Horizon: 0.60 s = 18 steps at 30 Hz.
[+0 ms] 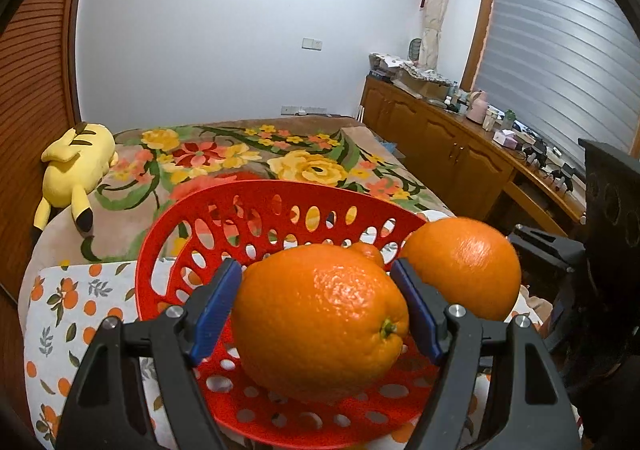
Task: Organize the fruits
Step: 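Lift both oranges over the red basket and lower them inside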
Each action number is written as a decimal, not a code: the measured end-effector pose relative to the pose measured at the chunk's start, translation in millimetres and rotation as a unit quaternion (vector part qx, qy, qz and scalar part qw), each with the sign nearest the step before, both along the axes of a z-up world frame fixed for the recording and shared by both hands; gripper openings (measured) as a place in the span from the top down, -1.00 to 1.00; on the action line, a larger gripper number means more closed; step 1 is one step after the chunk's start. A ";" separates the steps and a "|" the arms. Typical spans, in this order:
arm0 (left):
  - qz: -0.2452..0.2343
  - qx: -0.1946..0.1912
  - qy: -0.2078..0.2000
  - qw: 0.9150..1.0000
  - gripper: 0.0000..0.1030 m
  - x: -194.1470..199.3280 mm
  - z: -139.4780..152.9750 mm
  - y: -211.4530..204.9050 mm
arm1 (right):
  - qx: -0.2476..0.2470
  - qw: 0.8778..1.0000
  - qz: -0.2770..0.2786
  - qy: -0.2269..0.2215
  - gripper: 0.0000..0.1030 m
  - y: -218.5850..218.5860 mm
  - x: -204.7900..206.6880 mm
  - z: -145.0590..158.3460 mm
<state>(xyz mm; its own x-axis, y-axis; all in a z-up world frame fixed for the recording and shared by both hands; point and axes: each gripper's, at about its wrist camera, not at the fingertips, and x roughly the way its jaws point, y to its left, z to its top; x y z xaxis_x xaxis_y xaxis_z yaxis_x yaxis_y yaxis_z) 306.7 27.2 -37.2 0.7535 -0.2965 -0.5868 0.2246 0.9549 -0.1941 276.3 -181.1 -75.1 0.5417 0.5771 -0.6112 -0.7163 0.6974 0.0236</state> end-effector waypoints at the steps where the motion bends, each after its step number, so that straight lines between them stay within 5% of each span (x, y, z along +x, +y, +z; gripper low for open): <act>1: 0.001 0.001 0.000 1.000 -0.47 2.2 -0.7 0.6 | -0.001 1.000 0.001 0.002 -0.66 0.8 1.2 -1.7; 18: 0.002 0.000 -0.024 1.000 -0.50 3.9 9.5 6.4 | -0.032 0.999 0.005 0.000 -0.67 12.8 7.0 -19.8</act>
<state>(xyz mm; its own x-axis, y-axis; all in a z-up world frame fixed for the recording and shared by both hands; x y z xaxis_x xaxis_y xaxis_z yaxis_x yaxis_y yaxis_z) 310.6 33.7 -27.7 0.7822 -0.2935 -0.5495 0.2299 0.9558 -0.1832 283.3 -168.2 -94.9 0.5358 0.5423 -0.6471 -0.7235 0.6900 -0.0209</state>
